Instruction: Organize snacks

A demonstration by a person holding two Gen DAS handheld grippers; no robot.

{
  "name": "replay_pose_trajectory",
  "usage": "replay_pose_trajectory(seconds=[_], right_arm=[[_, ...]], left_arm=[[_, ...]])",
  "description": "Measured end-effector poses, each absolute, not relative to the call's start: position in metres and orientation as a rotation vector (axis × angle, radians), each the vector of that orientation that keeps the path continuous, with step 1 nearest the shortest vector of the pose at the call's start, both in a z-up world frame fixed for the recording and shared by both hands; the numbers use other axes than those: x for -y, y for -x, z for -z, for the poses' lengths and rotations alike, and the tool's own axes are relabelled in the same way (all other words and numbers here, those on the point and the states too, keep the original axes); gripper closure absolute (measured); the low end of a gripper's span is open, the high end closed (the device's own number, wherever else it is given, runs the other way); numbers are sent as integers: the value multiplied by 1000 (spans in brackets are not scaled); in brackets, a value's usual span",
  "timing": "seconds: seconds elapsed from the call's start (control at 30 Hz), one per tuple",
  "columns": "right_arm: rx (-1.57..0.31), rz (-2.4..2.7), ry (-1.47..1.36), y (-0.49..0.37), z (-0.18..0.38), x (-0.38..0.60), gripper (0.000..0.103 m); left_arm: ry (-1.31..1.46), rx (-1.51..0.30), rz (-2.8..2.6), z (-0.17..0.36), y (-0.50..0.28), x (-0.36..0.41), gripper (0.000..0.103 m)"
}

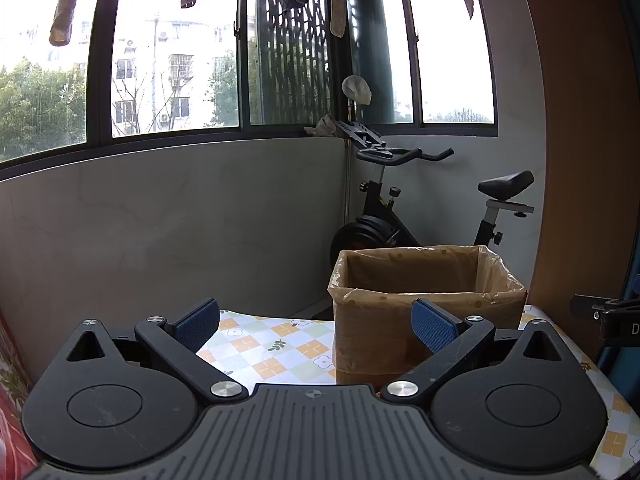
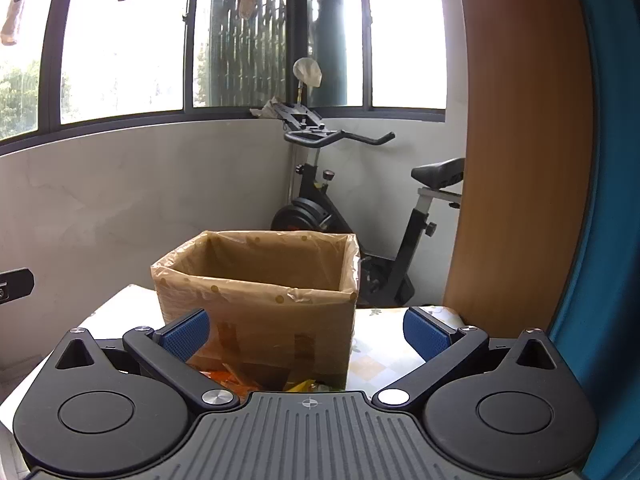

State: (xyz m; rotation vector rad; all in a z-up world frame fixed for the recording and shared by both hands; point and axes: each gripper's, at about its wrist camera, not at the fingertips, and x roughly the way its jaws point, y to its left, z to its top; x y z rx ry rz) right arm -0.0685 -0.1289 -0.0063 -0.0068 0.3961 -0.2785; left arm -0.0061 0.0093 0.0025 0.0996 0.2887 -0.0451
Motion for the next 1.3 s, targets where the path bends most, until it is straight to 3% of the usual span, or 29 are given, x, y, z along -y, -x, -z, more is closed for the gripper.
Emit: replay_pose_trajectory(seconds=[1.3], right_arm=[[-402,286,20,71,7,126,0]], left_arm=[[-80,-312,51,2,4,-7,0]])
